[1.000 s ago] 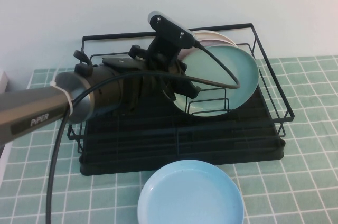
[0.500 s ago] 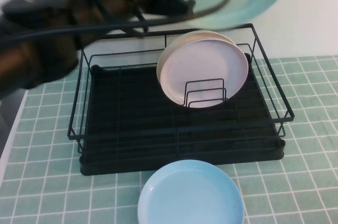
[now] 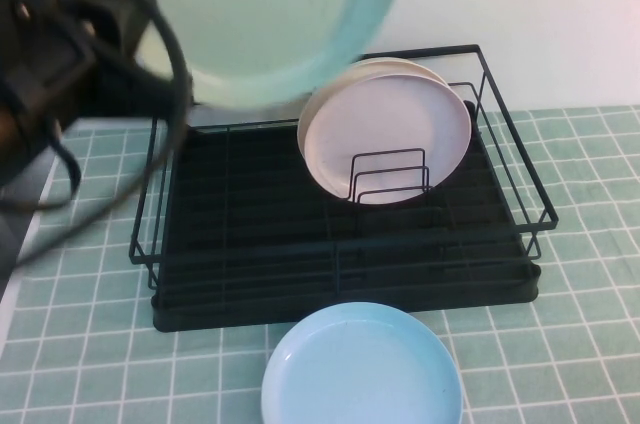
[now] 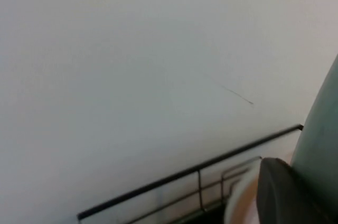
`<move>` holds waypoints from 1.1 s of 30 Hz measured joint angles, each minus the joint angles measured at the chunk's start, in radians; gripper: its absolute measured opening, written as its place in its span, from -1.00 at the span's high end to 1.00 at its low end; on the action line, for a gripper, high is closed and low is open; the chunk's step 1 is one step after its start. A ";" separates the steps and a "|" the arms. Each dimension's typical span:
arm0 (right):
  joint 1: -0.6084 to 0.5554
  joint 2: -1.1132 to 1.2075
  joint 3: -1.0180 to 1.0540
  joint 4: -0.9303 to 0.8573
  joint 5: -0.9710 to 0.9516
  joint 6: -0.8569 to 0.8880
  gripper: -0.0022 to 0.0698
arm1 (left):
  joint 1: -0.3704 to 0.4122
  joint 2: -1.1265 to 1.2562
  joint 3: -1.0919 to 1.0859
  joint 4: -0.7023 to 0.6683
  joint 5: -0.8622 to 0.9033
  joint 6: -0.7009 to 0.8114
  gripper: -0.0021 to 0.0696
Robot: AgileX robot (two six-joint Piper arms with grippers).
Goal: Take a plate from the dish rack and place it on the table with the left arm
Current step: Place the plate from the table
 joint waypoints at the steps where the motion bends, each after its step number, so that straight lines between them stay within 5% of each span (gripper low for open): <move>1: 0.000 0.000 0.000 0.000 0.000 0.000 0.95 | 0.000 -0.010 0.029 0.000 0.038 0.018 0.85; 7: 0.000 0.000 0.000 0.000 0.000 0.000 0.95 | 0.000 -0.006 0.130 0.009 0.310 0.049 0.85; 11: 0.000 0.000 0.000 0.000 0.000 0.000 0.95 | 0.000 0.030 0.149 0.200 0.432 -0.089 0.85; 15: 0.000 0.000 0.000 0.000 0.000 0.000 0.95 | 0.000 0.095 0.125 0.659 0.644 -0.420 0.85; 20: 0.000 0.000 0.000 0.000 0.000 0.000 0.95 | 0.000 0.212 0.028 1.304 1.031 -1.027 0.85; 24: 0.000 0.000 0.000 0.000 0.000 0.000 0.95 | 0.000 0.257 0.005 1.600 1.113 -1.523 0.85; 29: 0.000 0.000 0.000 0.000 0.000 0.000 0.95 | 0.000 0.279 0.005 1.650 1.107 -1.797 0.85; 33: 0.000 0.000 0.000 0.000 0.000 0.000 0.95 | 0.000 0.302 0.005 1.600 1.067 -1.866 0.85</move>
